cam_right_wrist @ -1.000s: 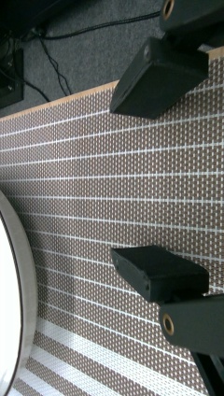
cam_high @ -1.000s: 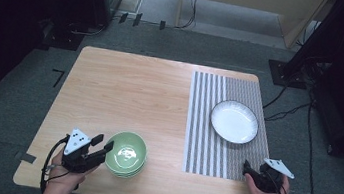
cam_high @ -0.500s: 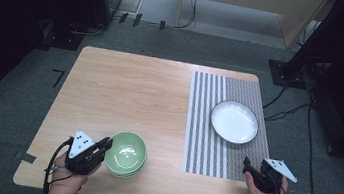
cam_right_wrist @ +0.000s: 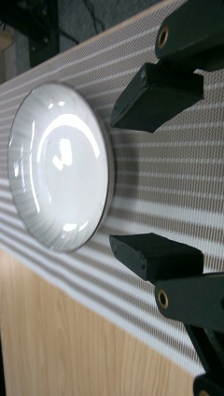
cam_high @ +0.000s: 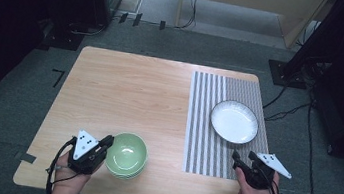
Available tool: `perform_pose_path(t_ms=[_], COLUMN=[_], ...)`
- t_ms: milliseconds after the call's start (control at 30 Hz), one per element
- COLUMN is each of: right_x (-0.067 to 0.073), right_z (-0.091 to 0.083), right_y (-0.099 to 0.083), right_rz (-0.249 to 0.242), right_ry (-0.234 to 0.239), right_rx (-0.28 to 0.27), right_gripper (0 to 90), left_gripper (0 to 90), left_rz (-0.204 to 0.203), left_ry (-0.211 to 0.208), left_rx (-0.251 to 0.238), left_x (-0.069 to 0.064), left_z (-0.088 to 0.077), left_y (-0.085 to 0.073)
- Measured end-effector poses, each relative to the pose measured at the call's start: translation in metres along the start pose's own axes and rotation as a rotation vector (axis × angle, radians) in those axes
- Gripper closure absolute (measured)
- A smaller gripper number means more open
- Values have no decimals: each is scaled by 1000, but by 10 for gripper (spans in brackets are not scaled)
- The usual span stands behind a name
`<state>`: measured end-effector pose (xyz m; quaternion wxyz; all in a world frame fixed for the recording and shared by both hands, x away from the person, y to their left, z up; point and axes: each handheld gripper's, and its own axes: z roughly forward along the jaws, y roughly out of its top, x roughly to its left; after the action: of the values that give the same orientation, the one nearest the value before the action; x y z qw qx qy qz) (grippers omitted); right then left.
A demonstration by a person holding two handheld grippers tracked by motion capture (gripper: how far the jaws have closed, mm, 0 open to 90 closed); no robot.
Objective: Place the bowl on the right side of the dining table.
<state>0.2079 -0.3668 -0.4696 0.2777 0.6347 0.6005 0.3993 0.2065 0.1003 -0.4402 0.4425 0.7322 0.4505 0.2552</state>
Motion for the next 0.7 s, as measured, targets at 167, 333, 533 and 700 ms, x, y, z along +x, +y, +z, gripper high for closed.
perform_pose_path(t_ms=[167, 333, 533, 700], right_x=[19, 41, 55, 69], right_z=[-1, 0, 3, 7], right_y=[8, 15, 22, 30], right_rz=[-27, -55, -74, -90], right_ry=[49, 93, 119, 151], right_rx=[-19, -36, -48, -59], right_gripper=[381, 381, 389, 396], left_gripper=[868, 869, 870, 871], left_rz=[12, 20, 32, 41], left_ry=[5, 8, 13, 15], left_rx=[-7, -19, -34, -51], left_x=[-2, -3, -4, -5], left_z=[-1, -1, -1, -3], left_y=[2, 3, 2, 3])
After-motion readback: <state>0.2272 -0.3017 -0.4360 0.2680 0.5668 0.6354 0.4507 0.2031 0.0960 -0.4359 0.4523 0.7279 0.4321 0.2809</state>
